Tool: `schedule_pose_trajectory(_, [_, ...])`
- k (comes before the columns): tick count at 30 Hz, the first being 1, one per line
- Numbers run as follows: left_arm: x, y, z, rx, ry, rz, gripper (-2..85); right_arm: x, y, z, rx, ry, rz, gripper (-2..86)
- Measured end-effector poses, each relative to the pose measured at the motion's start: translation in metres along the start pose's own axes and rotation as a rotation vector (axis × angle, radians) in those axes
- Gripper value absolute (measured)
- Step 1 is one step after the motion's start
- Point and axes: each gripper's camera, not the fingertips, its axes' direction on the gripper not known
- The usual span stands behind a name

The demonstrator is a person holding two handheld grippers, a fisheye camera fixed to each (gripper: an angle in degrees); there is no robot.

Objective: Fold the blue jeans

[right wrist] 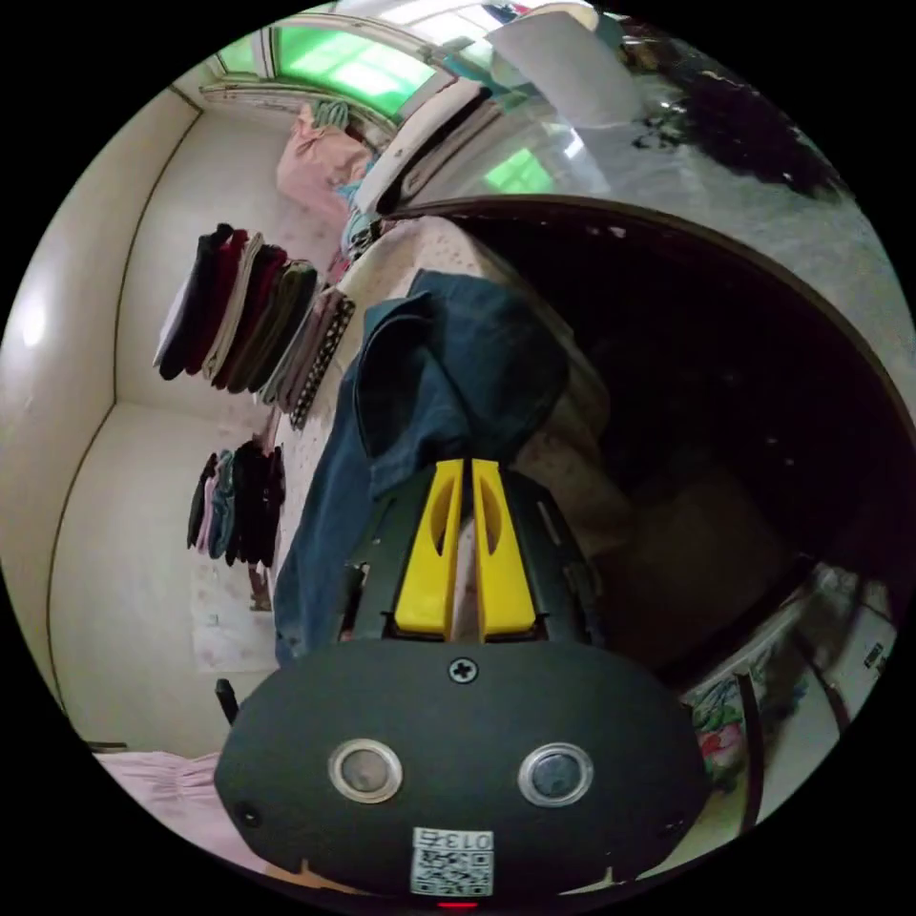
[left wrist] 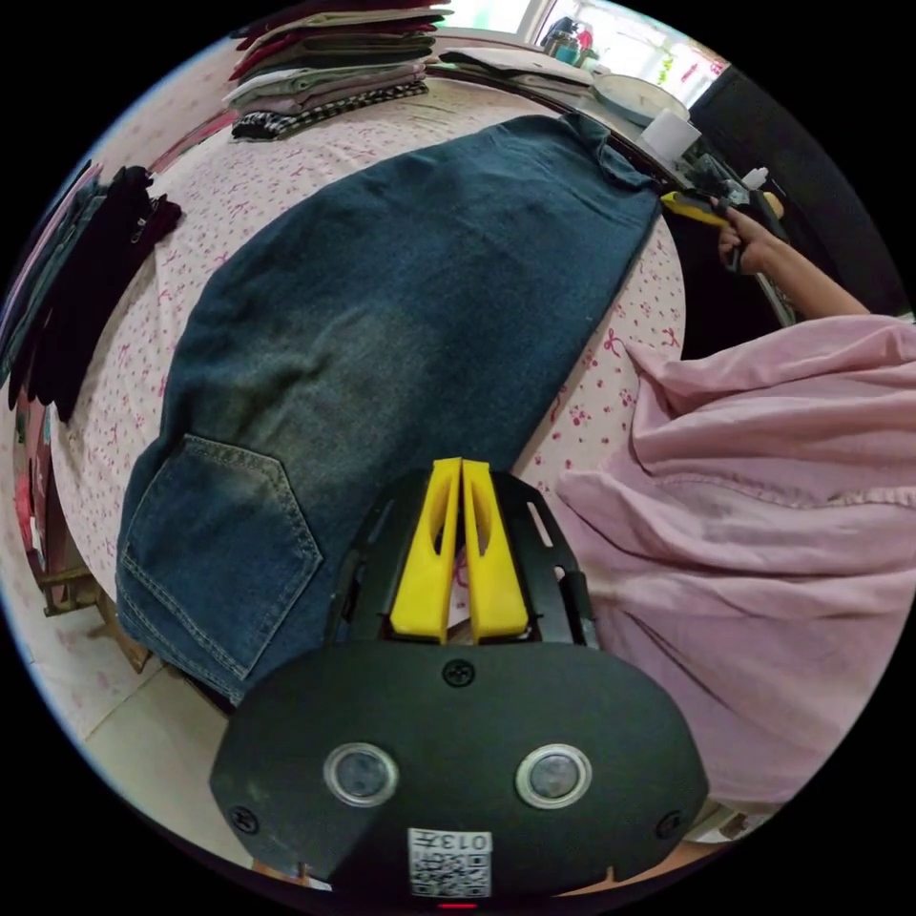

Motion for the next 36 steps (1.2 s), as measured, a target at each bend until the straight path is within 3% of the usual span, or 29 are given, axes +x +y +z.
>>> schedule_pose_trajectory(3, [0.001,-0.009,0.002,-0.035,-0.005,0.002,-0.4,-0.017,0.004,-0.022,0.082,0.124,-0.084,5.9])
schedule_pose_trajectory(6, [0.011,-0.021,-0.003,-0.047,-0.073,0.04,-0.4,-0.074,-0.004,-0.018,0.072,0.257,-0.334,10.8])
schedule_pose_trajectory(10, [0.022,-0.045,-0.008,-0.037,-0.146,0.082,-0.4,-0.165,0.001,0.047,-0.028,0.392,-0.681,14.6])
schedule_pose_trajectory(12, [0.024,-0.056,-0.001,-0.072,-0.158,0.093,-0.4,-0.185,0.005,0.083,-0.052,0.43,-0.739,15.9])
schedule_pose_trajectory(17, [0.033,-0.071,0.016,-0.119,-0.162,0.14,-0.3,-0.192,0.002,0.152,-0.214,0.569,-0.83,7.7])
schedule_pose_trajectory(20, [0.032,-0.07,0.016,-0.1,-0.161,0.146,-0.4,-0.181,-0.025,0.131,-0.173,0.719,-0.837,4.3])
schedule_pose_trajectory(24, [0.022,-0.071,0.015,-0.091,-0.097,0.11,-0.4,-0.132,-0.09,0.07,-0.069,0.861,-0.607,4.2])
schedule_pose_trajectory(27, [0.013,-0.075,0.004,-0.046,-0.061,0.079,-0.4,-0.129,-0.111,0.043,-0.031,0.763,-0.578,6.1])
schedule_pose_trajectory(31, [0.001,-0.092,-0.015,0.029,-0.106,0.071,-0.4,-0.162,-0.117,0.068,-0.002,0.62,-0.742,10.4])
schedule_pose_trajectory(36, [-0.017,-0.109,-0.025,0.039,-0.217,0.051,-0.3,-0.182,-0.143,0.133,-0.169,0.552,-0.831,11.1])
